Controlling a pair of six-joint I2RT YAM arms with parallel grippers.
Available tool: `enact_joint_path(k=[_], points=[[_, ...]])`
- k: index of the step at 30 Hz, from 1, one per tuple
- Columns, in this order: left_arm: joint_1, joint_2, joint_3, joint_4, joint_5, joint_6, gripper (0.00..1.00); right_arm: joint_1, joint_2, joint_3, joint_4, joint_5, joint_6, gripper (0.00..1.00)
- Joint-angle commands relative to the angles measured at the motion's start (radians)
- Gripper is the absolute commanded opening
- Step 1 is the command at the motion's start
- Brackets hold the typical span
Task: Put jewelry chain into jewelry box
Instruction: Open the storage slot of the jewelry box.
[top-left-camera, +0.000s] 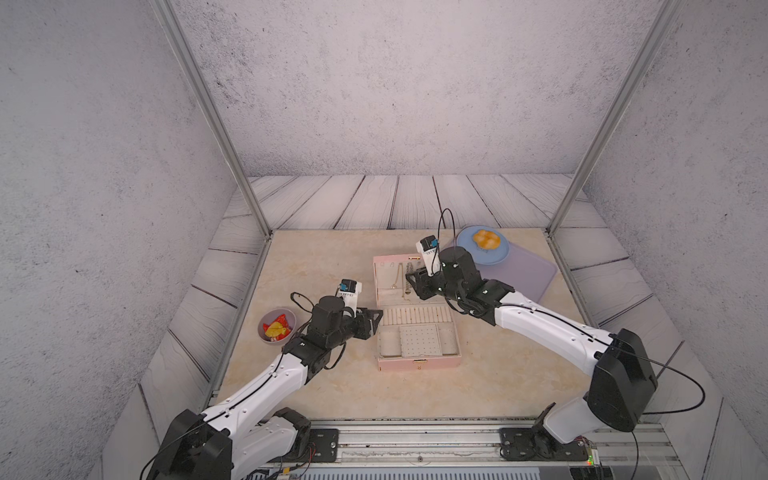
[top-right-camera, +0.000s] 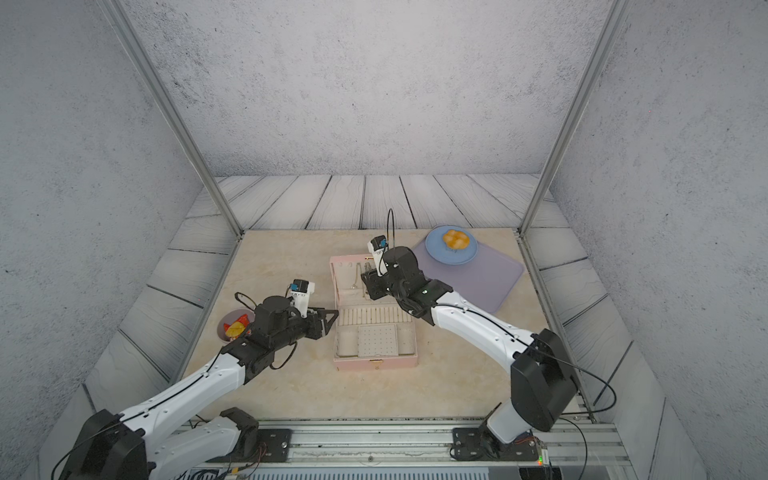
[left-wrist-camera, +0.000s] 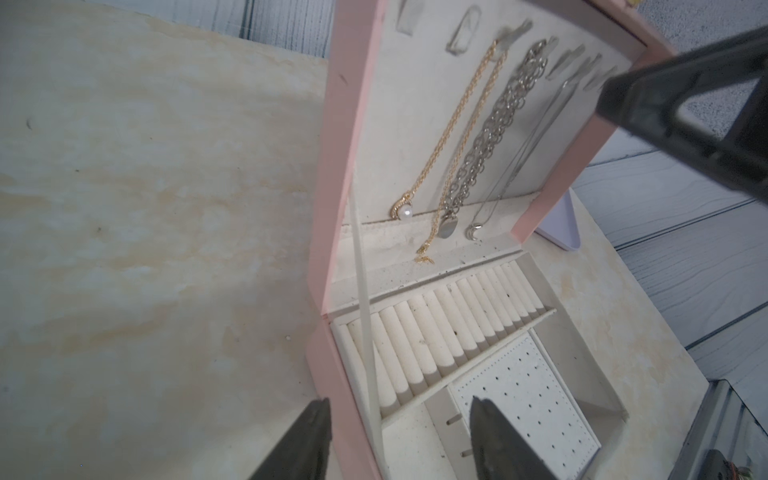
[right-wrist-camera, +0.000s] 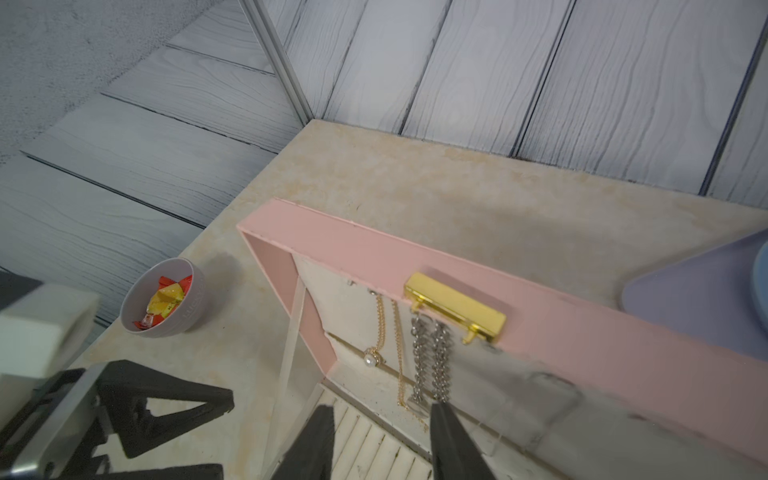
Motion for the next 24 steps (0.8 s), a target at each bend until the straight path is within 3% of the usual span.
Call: enact_joint_path(k=[1,9,17,24], points=[[0.008,0.043,0.042,0.000,-0.056,0.020,0.59,0.032,0.056,0.021,0.029,0.035,0.090,0.37],[0.014,0.111,0.100,0.061,-0.054,0.191,0.52,0.049,0.175,0.103,-0.082,0.093,-0.047,0.34],[0.023,0.129,0.108,0.089,-0.049,0.259,0.52,0.019,0.161,0.097,-0.194,0.145,-0.446,0.37],[0.023,0.128,0.105,0.092,-0.043,0.260,0.51,-0.018,0.178,0.094,-0.186,0.115,-0.660,0.42]])
